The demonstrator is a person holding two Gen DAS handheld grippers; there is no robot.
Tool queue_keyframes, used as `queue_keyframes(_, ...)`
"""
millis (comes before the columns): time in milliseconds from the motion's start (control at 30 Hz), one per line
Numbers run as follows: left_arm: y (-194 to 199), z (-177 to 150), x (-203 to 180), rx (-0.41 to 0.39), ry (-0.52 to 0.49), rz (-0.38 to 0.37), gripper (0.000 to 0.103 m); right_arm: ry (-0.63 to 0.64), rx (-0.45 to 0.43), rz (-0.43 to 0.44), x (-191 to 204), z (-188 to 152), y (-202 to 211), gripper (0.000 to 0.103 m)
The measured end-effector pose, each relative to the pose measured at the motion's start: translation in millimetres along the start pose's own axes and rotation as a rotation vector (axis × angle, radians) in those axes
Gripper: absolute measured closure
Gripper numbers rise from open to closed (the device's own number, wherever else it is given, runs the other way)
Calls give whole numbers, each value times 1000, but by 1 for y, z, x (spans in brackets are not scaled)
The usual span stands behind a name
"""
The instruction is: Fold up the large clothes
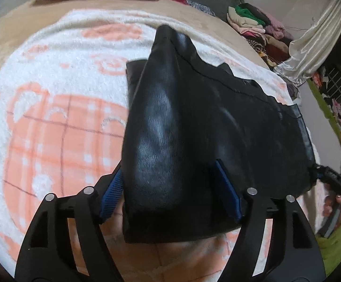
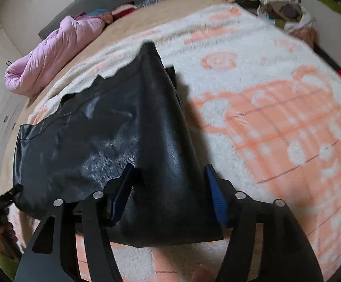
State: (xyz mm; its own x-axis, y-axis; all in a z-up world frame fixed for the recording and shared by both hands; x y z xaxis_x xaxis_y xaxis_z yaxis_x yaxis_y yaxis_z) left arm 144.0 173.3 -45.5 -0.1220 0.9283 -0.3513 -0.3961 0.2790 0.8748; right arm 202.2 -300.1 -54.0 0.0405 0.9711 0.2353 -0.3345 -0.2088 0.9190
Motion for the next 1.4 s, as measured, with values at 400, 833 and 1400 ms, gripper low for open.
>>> queue_keyframes(400, 24, 4, -18, -89, -70, 71, 20, 165, -206, -18, 57, 1, 41, 19)
queue_keyframes(833, 33, 8, -15, -127, -71, 159, 17, 432, -125, 49, 165, -32, 8, 65)
queue_keyframes(1400, 24, 16, -9, -106, -62, 170, 17, 447, 49, -11, 195, -45, -60, 69)
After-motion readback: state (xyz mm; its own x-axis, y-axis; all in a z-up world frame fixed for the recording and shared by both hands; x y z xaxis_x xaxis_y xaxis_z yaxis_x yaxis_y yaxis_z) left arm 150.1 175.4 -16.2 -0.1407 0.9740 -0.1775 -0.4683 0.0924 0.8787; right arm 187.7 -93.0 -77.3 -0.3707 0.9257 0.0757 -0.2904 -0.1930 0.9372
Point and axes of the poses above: each gripper's, at about its wrist camera, not at the fingertips, and y roughly against the way its jaws point, x to its left, z to its top, the point moved 2 cm from there along -y, roughly the way its jaws point, and after that the axes turned 14 degrees about x, right-handed, at the moved point
